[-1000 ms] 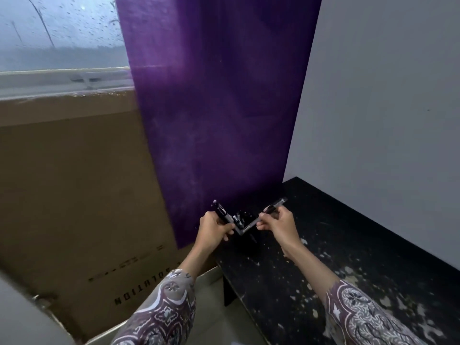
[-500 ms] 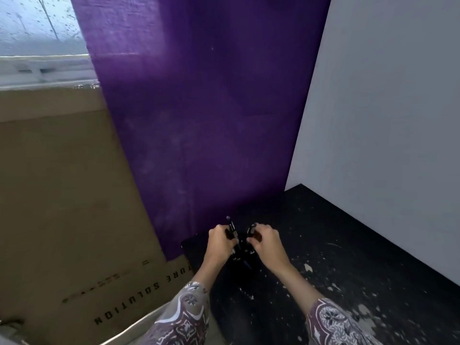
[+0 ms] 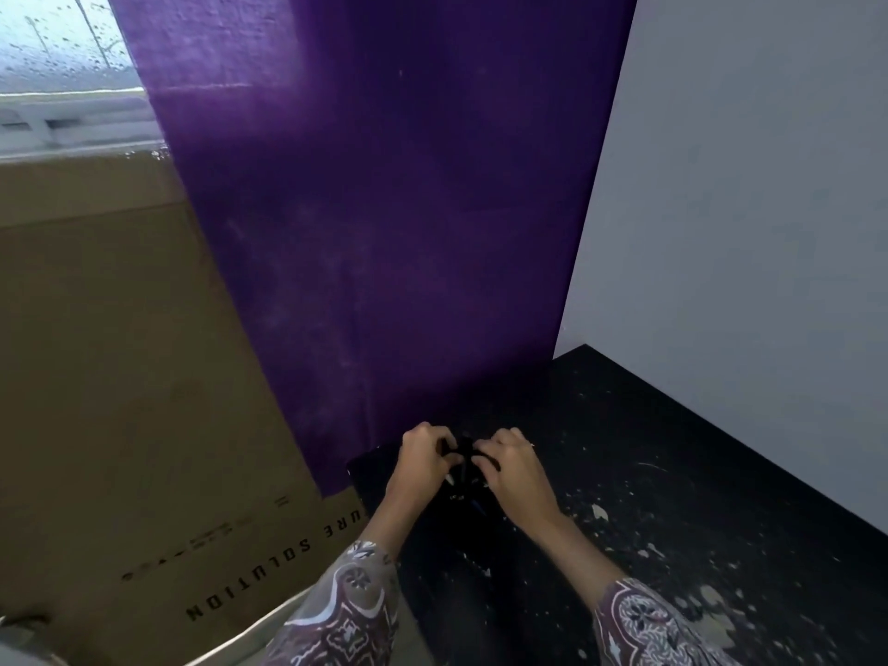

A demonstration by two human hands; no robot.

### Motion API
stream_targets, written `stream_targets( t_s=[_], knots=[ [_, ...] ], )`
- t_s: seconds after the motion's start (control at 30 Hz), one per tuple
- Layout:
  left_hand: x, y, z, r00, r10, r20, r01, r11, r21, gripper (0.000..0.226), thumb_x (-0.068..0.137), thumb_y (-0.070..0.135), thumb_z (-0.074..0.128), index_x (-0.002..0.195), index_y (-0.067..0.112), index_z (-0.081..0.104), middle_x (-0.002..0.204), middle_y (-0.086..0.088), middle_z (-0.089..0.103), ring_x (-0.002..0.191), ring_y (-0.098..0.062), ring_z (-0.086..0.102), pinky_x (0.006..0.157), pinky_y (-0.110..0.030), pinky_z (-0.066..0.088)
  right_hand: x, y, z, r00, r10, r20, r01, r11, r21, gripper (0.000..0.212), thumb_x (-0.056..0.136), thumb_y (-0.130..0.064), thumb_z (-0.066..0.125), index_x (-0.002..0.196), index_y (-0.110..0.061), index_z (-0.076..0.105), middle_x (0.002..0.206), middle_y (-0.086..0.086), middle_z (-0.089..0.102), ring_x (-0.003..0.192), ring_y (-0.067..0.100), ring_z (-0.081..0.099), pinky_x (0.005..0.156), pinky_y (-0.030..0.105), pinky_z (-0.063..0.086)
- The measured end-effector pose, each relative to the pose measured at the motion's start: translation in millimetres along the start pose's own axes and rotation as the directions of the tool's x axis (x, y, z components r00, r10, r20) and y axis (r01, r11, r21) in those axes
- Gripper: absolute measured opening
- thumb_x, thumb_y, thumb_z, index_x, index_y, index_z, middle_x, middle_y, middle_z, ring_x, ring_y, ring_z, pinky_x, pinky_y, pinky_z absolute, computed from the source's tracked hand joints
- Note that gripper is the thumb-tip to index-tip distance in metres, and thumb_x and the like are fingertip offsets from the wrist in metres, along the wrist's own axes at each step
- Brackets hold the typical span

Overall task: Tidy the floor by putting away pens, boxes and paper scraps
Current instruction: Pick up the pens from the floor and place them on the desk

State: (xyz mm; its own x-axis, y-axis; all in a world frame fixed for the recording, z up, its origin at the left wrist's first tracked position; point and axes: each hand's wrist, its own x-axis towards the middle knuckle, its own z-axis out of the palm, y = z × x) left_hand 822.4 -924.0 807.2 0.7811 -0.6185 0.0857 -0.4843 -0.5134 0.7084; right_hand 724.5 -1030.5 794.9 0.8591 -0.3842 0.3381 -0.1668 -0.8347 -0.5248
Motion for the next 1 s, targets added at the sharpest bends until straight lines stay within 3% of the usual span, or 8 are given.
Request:
stream_targets(
  t_s=[0.1, 0.17, 0.3, 0.37, 0.47, 0.53, 0.7, 1.0],
  knots=[
    [-5.2, -6.5, 0.6, 1.000, -0.006, -0.030, 0.006, 1.000, 0.000, 0.025, 0.075, 0.012, 0.075, 0.096, 0.010, 0.062, 0.089, 0.000, 0.049, 0.071, -0.008, 0.049, 0.061, -0.017, 0.046, -3.3, 3.9, 8.7, 1.000, 0.014, 0.028, -0.010, 0.991, -0.133, 0.027, 0.093, -0.020, 0.050, 0.116, -0.014, 0.064, 0.110, 0.005, 0.053, 0.104, 0.017, 0.045, 0.085, 0.026, 0.041],
    [-10.0, -12.8, -0.7, 0.999, -0.029, -0.044, 0.026, 0.997, -0.070, 0.034, 0.071, 0.011, 0.077, 0.100, 0.011, 0.058, 0.088, 0.000, 0.047, 0.067, -0.008, 0.047, 0.059, -0.014, 0.043, -6.0, 5.2, 9.4, 0.997, 0.050, 0.062, -0.043, 0.993, -0.107, 0.032, 0.096, -0.023, 0.045, 0.125, -0.017, 0.057, 0.117, 0.005, 0.048, 0.110, 0.019, 0.044, 0.090, 0.027, 0.042],
    [-20.1, -34.4, -3.0, 0.996, -0.041, -0.079, 0.030, 0.990, -0.136, 0.035, 0.078, 0.004, 0.068, 0.109, 0.011, 0.052, 0.096, -0.006, 0.047, 0.063, -0.007, 0.047, 0.058, -0.009, 0.044, -15.0, 7.9, 5.8, 0.971, 0.200, 0.129, -0.228, 0.936, 0.269, 0.046, 0.096, -0.017, 0.043, 0.141, -0.016, 0.033, 0.116, -0.006, 0.040, 0.107, 0.005, 0.042, 0.095, 0.021, 0.038],
    [-23.6, -44.8, -3.9, 0.997, -0.076, 0.005, 0.076, 0.992, -0.101, 0.045, 0.081, 0.002, 0.062, 0.123, 0.008, 0.046, 0.103, -0.003, 0.042, 0.066, -0.006, 0.045, 0.059, -0.007, 0.043, -20.0, 14.1, 6.9, 0.944, 0.300, 0.135, -0.329, 0.860, 0.390, 0.052, 0.092, -0.007, 0.046, 0.141, -0.014, 0.031, 0.111, -0.006, 0.040, 0.096, 0.002, 0.043, 0.093, 0.021, 0.042],
    [-25.0, -52.6, -3.4, 0.973, -0.119, 0.198, 0.127, 0.992, -0.027, 0.079, 0.077, 0.013, 0.071, 0.142, 0.009, 0.026, 0.107, 0.000, 0.036, 0.071, -0.007, 0.043, 0.061, -0.008, 0.042, -21.6, 20.9, 10.2, 0.918, 0.337, 0.210, -0.392, 0.853, 0.343, 0.064, 0.085, 0.002, 0.052, 0.143, -0.011, 0.027, 0.111, -0.001, 0.040, 0.087, 0.002, 0.043, 0.077, 0.010, 0.041],
    [-21.7, -51.6, -0.1, 0.963, -0.137, 0.232, 0.149, 0.988, -0.036, 0.093, 0.070, 0.022, 0.079, 0.144, 0.011, 0.024, 0.105, 0.000, 0.040, 0.080, -0.009, 0.046, 0.066, -0.012, 0.040, -18.6, 20.1, 12.0, 0.913, 0.320, 0.251, -0.389, 0.868, 0.308, 0.069, 0.083, 0.005, 0.054, 0.144, -0.011, 0.025, 0.111, -0.001, 0.040, 0.083, 0.003, 0.043, 0.074, 0.008, 0.041],
    [-11.2, -36.0, 5.4, 0.974, -0.070, 0.216, 0.090, 0.992, -0.084, 0.052, 0.065, 0.011, 0.082, 0.106, 0.014, 0.050, 0.078, 0.010, 0.044, 0.071, -0.005, 0.047, 0.053, -0.006, 0.037, -4.4, 11.8, 18.0, 0.927, 0.246, 0.283, -0.330, 0.893, 0.305, 0.049, 0.084, -0.001, 0.057, 0.131, -0.011, 0.047, 0.107, 0.001, 0.044, 0.090, 0.008, 0.048, 0.084, 0.016, 0.041],
    [-4.1, -25.4, -6.5, 0.997, 0.043, 0.068, -0.035, 0.993, -0.117, 0.038, 0.079, 0.010, 0.070, 0.114, 0.015, 0.056, 0.084, 0.003, 0.052, 0.068, -0.003, 0.049, 0.060, -0.009, 0.041, 5.9, -6.4, 19.8, 0.964, 0.169, 0.207, -0.236, 0.900, 0.365, 0.049, 0.081, 0.002, 0.059, 0.126, -0.015, 0.052, 0.102, -0.001, 0.047, 0.079, 0.005, 0.051, 0.068, 0.011, 0.045]
  ],
)
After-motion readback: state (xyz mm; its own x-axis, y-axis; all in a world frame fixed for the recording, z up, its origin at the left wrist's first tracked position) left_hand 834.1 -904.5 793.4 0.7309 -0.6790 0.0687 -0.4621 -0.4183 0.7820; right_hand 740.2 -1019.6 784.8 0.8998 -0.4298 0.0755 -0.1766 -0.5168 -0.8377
